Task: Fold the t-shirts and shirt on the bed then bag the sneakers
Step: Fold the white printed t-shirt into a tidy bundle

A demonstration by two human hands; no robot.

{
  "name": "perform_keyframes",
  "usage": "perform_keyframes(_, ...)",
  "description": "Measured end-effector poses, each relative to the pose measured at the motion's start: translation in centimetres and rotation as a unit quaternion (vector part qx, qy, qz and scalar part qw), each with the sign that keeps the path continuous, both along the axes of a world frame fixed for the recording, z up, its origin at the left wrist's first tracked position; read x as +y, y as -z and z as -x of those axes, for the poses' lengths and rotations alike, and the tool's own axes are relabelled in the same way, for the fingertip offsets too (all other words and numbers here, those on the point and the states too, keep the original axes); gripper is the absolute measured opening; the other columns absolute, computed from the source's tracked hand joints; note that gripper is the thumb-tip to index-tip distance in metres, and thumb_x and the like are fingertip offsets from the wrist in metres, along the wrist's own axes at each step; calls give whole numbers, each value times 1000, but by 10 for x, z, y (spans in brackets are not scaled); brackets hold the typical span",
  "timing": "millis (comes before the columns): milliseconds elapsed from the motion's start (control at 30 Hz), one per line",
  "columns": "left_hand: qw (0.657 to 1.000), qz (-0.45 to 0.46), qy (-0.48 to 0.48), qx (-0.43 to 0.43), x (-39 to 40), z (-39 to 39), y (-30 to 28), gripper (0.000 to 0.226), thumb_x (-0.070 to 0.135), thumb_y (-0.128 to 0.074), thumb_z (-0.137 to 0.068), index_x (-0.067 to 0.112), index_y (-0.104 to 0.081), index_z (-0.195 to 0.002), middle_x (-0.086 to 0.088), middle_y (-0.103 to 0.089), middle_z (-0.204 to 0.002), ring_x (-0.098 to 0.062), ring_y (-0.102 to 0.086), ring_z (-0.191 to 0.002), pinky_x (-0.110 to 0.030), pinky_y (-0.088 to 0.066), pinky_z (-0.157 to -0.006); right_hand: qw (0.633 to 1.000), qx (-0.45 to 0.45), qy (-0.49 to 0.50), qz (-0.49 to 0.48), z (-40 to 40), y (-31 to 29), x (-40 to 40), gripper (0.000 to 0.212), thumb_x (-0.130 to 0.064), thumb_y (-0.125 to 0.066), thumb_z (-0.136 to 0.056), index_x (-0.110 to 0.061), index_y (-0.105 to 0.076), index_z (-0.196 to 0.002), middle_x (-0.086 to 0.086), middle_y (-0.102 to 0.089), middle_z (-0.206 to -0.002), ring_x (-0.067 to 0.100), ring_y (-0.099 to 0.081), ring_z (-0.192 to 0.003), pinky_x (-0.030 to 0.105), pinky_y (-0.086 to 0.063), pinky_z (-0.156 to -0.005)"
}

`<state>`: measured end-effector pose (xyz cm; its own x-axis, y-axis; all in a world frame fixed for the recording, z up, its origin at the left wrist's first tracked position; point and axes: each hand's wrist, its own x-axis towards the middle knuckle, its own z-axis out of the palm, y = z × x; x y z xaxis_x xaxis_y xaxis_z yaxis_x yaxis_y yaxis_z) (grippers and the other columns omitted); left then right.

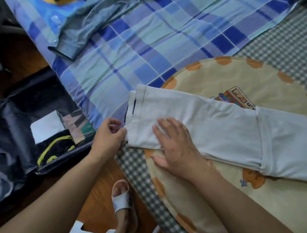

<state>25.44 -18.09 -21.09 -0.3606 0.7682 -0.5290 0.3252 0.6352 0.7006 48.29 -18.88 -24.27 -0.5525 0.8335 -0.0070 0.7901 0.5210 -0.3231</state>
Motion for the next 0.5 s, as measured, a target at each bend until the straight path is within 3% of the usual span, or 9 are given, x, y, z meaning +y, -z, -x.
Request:
perform_keyframes(100, 999, -50, -8, 7, 20, 0, -1, 3, 21, -64, -96, 22, -67, -96, 2, -68, -87, -15, -63, -77, -32, -50, -69, 995, 75, 56, 26, 27, -9, 16, 61, -57, -52, -89, -14, -63, -132, 7, -51, -143, 31, -43, -128, 47, -38, -109)
perform_keyframes(200, 999, -28, -14, -30, 36, -3, 3, 7, 22, -66, -94, 25, -63, -89, 1, -68, -86, -18, -64, -79, -33, -51, -70, 985, 124, 119, -6, 43, -16, 54, 43, -26, -44, -92, -17, -67, -127, 8, -57, -135, 33, -50, -114, 49, -47, -95)
perform_keyframes(333, 999, -14, 1, -35, 24, 1, 11, 12, 25, -68, -93, 25, -55, -92, 3, -65, -88, -15, -61, -80, -32, -45, -67, 997, 42, 57, 35, 74, -23, 124, 60, 4, -52, -84, -21, -61, -138, 16, -50, -144, 41, -46, -122, 49, -41, -102)
perform_keyframes(433, 999, -27, 11, -42, 6, 10, 18, 13, 26, -66, -94, 27, -54, -92, 3, -62, -95, -15, -60, -86, -33, -46, -73, 989, -74, -25, 127, 92, -33, 171, 35, -8, -59, -95, -19, -68, -127, 12, -52, -140, 39, -46, -123, 42, -40, -103)
perform_keyframes(500, 998, -62, 30, -14, -5, 13, 20, 9, 30, -64, -95, 28, -56, -92, 7, -56, -97, -11, -57, -91, -33, -48, -81, 983, -104, -29, 152, 97, -46, 193, 14, -16, -66, -93, -18, -71, -106, 4, -56, -117, 32, -55, -109, 37, -45, -91)
